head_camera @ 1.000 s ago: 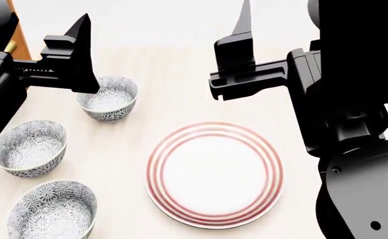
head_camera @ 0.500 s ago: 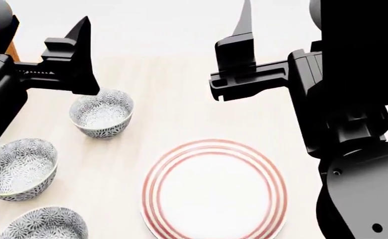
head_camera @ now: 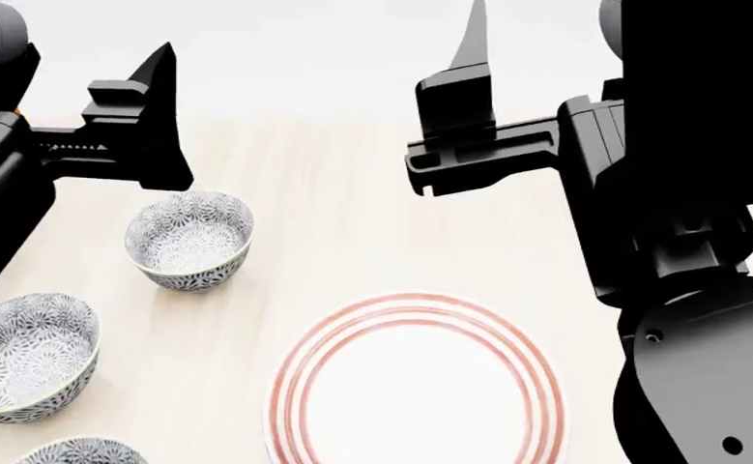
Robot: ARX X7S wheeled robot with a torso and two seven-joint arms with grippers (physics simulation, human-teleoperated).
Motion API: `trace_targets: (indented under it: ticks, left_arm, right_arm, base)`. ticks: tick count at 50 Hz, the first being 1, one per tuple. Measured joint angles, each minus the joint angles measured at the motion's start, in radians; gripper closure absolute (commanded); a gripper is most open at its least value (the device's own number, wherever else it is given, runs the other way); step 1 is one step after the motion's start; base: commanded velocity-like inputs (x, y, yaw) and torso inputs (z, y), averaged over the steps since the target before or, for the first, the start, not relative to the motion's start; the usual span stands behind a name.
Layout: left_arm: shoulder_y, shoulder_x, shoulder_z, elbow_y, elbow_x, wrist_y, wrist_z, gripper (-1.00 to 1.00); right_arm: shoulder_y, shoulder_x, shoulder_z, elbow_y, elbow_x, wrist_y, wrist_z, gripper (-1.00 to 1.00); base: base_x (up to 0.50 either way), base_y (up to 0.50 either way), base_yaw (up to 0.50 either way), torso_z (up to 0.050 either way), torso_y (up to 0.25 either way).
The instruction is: Put the bowl at the front on the plate.
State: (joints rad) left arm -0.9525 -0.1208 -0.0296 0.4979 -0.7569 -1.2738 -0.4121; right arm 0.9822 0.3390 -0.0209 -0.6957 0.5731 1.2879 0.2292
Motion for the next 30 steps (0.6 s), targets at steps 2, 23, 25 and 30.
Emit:
trace_targets:
  ticks: [2,23,25,30]
  left_arm:
    - [-0.001,0.004,-0.009,-0.006,-0.009,-0.012,-0.008,-1.0]
    - [-0.073,0.051,-0.121,-0.117,-0.239,-0.244,-0.257,-1.0]
    - [-0.074,0.047,-0.117,-0.13,-0.271,-0.252,-0.288,-1.0]
    - [-0.069,0.033,-0.102,-0.157,-0.34,-0.26,-0.35,-1.0]
  right_arm:
    - [-0.001,0.001,-0.001,0.0,0.001,-0.003,0.0,-1.0]
    - [-0.011,0.012,0.004,-0.004,0.011,-0.016,0.003,-1.0]
    - [-0.012,0.013,0.005,-0.005,0.012,-0.017,0.003,-1.0]
    - [-0.015,0.015,0.006,-0.007,0.014,-0.021,0.005,-1.0]
  base:
    - [0.0,0.0,0.0,0.0,0.0]
    - [0.0,0.0,0.0,0.0,0.0]
    - [0.0,0.0,0.0,0.0,0.0]
    - [0.0,0.0,0.0,0.0,0.0]
